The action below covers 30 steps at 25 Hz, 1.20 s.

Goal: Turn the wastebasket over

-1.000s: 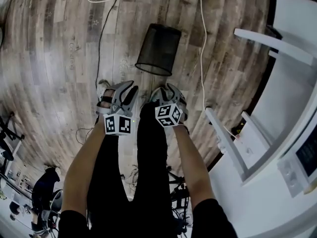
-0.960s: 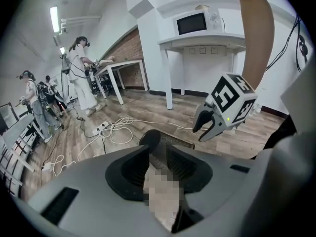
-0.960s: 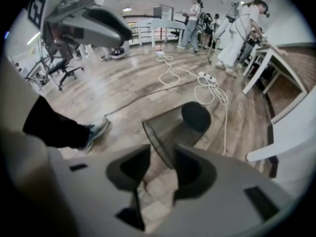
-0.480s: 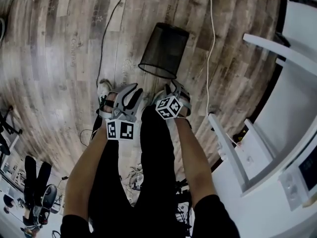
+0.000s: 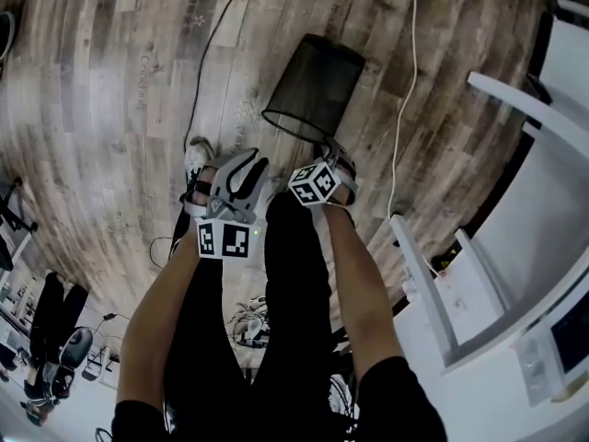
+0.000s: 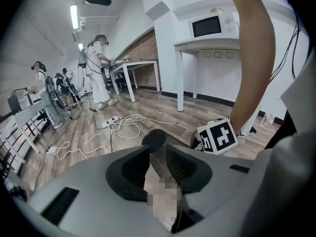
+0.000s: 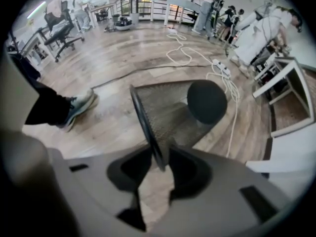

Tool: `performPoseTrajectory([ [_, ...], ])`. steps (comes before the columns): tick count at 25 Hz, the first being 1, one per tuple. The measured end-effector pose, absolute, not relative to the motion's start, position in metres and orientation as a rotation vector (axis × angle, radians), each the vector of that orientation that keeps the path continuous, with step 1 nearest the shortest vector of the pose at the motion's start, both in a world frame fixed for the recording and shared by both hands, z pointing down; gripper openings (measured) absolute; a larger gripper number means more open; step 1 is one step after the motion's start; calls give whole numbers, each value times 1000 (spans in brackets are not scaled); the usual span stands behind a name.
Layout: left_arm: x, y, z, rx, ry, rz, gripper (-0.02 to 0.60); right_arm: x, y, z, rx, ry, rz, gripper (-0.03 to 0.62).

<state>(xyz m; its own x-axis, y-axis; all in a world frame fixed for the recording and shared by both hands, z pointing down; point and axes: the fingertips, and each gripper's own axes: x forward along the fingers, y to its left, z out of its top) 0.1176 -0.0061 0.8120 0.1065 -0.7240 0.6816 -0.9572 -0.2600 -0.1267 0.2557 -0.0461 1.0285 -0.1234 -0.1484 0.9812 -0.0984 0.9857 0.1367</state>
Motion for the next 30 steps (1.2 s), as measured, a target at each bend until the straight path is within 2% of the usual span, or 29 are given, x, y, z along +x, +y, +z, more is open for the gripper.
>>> performPoseTrajectory([
  [5,111,-6,812,2020,-1656,936,133,250,-41,1027,120,-1706,-60,114],
  [9,104,-7,804,1987,-1684,909,133,250,-40,1021,90,-1702,-76,71],
  [30,79,9,788,1853,-1778,836,126,205,-75,959,-10,-1792,13,57],
])
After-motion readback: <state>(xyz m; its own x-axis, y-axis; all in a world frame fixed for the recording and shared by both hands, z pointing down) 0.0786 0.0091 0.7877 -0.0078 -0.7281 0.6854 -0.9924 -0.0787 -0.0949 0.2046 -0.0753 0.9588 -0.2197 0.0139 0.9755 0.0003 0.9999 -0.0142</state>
